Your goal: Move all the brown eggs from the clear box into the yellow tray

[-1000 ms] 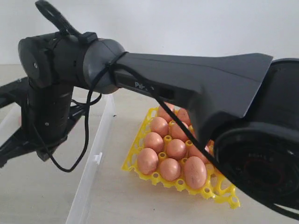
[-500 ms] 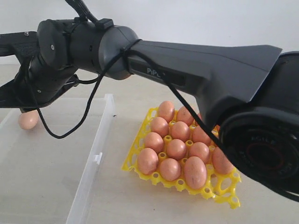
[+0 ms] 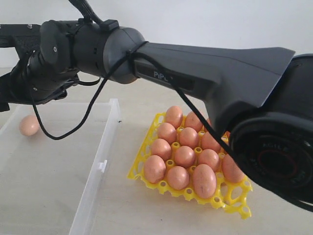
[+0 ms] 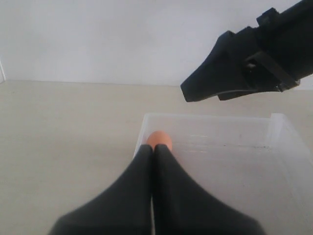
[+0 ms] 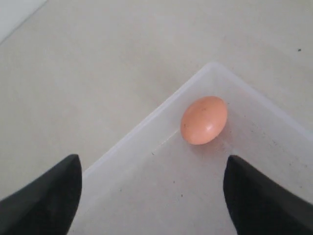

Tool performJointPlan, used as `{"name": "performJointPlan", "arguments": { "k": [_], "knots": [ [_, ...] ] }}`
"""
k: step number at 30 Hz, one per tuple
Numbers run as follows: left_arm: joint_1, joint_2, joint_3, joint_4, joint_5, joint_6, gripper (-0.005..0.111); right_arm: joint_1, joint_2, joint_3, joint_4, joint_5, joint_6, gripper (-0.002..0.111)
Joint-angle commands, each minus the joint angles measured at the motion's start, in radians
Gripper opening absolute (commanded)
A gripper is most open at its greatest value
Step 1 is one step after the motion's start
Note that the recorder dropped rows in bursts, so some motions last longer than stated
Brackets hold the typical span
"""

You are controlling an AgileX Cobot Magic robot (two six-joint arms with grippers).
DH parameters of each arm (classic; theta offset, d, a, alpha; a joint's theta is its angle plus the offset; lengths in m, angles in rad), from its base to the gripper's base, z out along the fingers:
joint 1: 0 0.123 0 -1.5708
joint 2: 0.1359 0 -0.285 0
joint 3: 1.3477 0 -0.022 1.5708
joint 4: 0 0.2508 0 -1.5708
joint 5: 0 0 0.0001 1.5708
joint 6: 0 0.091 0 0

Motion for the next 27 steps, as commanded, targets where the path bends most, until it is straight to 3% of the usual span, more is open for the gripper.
{"name": "performJointPlan", "arguments": {
  "k": [1, 4, 12, 20, 27],
  "knots": [
    [0.001, 0.003, -0.004, -0.005, 0.000, 0.001, -0.004, -0.005, -0.009, -0.005, 0.012, -0.029, 0.095, 0.075],
    [0.001, 0.003, -0.004, -0.005, 0.000, 0.001, -0.004, -0.014, -0.001, -0.005, 0.013, -0.029, 0.318, 0.075],
    [0.001, 0.003, -0.004, -0.005, 0.000, 0.001, -0.004, -0.039, 0.050, -0.005, 0.039, -0.044, 0.517, 0.075],
    [0.001, 0.003, -0.004, -0.005, 0.000, 0.001, -0.004, -0.044, 0.100, -0.030, 0.086, -0.085, 0.524, 0.075],
    [0.001, 0.003, -0.004, -0.005, 0.000, 0.001, -0.004, -0.051, 0.216, -0.241, 0.099, 0.048, 0.484, 0.075]
  ]
}}
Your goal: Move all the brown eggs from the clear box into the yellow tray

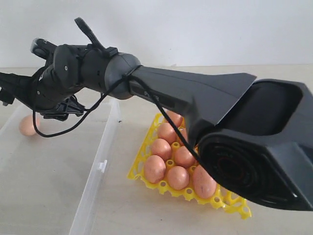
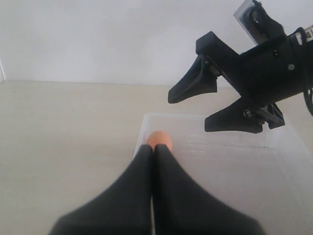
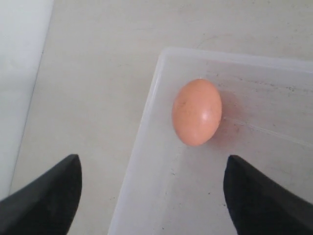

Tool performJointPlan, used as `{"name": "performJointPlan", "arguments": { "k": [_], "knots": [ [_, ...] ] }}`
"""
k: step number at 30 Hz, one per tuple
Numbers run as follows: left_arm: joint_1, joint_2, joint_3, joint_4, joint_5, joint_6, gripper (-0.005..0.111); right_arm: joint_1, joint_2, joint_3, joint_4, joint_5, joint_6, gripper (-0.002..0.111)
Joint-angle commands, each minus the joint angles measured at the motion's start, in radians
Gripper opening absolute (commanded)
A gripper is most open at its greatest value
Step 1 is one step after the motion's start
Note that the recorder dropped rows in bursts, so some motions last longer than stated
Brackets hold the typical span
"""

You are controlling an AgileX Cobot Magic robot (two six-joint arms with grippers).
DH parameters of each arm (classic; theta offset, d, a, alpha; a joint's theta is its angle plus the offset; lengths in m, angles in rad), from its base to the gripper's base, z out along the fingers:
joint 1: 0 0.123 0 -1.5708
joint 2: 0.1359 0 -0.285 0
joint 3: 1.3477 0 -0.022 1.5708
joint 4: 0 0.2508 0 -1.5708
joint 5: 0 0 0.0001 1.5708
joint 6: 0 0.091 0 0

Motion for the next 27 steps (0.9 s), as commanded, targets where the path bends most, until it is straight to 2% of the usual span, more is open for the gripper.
{"name": "performJointPlan", "arguments": {
  "k": [1, 7, 19, 24, 27],
  "knots": [
    [0.001, 0.003, -0.004, -0.005, 0.000, 0.001, -0.004, -0.012, 0.073, -0.138, 0.010, 0.091, -0.019, 0.075],
    [0.001, 0.003, -0.004, -0.005, 0.000, 0.001, -0.004, -0.021, 0.149, -0.238, 0.029, 0.149, -0.020, 0.075],
    [0.001, 0.003, -0.004, -0.005, 0.000, 0.001, -0.004, -0.035, 0.165, -0.241, 0.044, 0.119, -0.107, 0.075],
    [0.001, 0.003, -0.004, -0.005, 0.000, 0.001, -0.004, -0.035, 0.149, -0.241, 0.023, 0.217, -0.199, 0.075],
    [0.001, 0.003, -0.004, -0.005, 0.000, 0.001, -0.004, -0.035, 0.106, -0.241, -0.100, 0.312, -0.250, 0.075]
  ]
}}
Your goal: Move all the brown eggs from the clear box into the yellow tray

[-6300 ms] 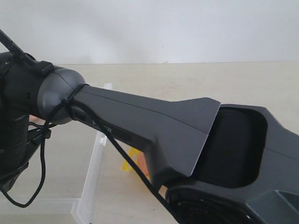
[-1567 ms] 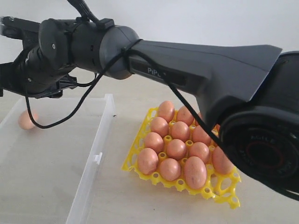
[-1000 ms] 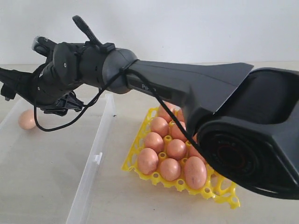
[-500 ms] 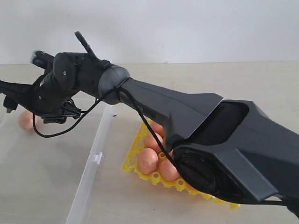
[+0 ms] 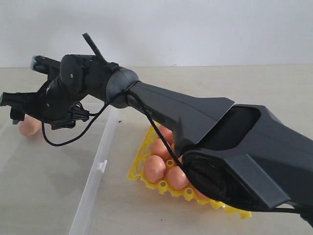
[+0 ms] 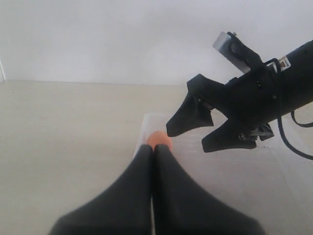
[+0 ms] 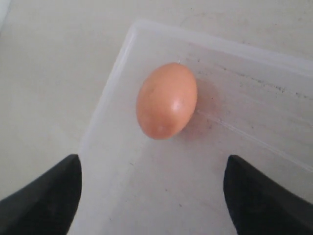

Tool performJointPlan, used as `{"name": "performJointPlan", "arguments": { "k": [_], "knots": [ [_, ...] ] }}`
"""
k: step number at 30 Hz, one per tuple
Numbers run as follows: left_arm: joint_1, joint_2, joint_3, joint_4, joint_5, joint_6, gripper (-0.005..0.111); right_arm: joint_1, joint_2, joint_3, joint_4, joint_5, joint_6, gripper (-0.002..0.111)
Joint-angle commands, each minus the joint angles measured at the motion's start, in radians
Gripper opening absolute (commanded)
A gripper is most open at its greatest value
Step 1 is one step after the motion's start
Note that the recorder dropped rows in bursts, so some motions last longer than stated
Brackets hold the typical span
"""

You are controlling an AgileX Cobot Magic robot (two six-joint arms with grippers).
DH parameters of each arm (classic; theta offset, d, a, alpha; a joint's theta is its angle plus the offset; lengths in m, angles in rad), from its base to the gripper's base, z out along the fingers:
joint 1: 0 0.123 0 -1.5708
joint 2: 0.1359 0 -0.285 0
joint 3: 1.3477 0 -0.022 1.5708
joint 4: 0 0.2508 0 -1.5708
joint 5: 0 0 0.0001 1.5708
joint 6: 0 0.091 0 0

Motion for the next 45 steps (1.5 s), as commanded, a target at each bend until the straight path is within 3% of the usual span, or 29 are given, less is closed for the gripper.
{"name": "performJointPlan", "arguments": {
  "k": [1, 4, 7, 12, 17, 45],
  "knots": [
    [0.001, 0.003, -0.004, -0.005, 0.000, 0.001, -0.004, -0.004, -0.076, -0.006, -0.194, 0.134, -0.083, 0.075],
    [0.001, 0.003, -0.004, -0.005, 0.000, 0.001, -0.004, -0.004, -0.128, -0.006, -0.360, 0.235, -0.186, 0.075],
    [0.001, 0.003, -0.004, -0.005, 0.000, 0.001, -0.004, -0.004, -0.178, -0.006, -0.407, 0.349, -0.299, 0.075],
    [0.001, 0.003, -0.004, -0.005, 0.000, 0.001, -0.004, -0.002, -0.246, -0.006, -0.415, 0.426, -0.325, 0.075],
    [0.001, 0.003, -0.004, -0.005, 0.000, 0.001, -0.004, -0.002, -0.284, 0.005, -0.590, 0.469, -0.319, 0.075],
    [0.001, 0.003, -0.004, -0.005, 0.000, 0.001, -0.004, 0.006, -0.387, 0.358, -0.578, 0.469, -0.327, 0.075]
  ]
}}
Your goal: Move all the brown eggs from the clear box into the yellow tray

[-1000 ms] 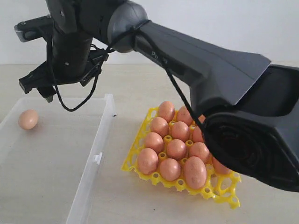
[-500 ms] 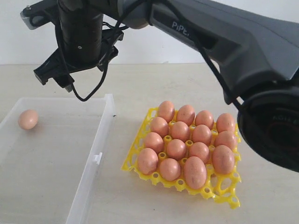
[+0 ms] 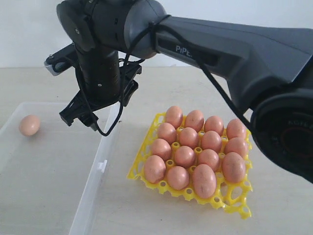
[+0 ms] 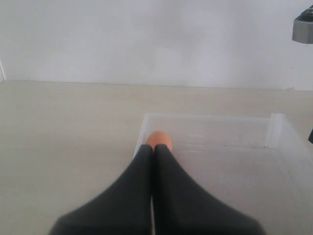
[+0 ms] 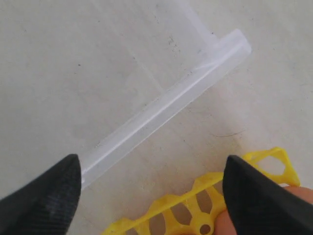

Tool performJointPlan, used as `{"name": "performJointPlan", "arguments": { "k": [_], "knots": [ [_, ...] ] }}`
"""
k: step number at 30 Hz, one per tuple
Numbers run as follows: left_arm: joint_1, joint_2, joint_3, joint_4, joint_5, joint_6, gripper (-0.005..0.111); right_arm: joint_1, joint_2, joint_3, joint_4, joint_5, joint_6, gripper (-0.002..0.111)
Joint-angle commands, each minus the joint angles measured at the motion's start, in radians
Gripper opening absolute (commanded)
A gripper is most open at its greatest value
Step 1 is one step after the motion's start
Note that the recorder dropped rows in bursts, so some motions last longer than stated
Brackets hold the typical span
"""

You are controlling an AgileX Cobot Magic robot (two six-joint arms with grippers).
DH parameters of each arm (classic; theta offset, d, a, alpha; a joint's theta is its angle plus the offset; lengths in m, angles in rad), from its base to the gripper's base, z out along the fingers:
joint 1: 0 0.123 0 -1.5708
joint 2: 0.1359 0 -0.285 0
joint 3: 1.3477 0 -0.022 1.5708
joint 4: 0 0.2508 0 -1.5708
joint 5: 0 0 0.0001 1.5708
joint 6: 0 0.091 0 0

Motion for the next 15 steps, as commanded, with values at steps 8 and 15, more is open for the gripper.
{"name": "performJointPlan", "arguments": {
  "k": [8, 15],
  "knots": [
    [0.001, 0.003, -0.004, -0.005, 0.000, 0.001, -0.004, -0.001, 0.010, 0.007, 0.013, 0.000, 0.035, 0.075],
    [0.001, 0.003, -0.004, -0.005, 0.000, 0.001, -0.004, -0.001, 0.060, 0.007, 0.018, -0.003, 0.057, 0.075]
  ]
}}
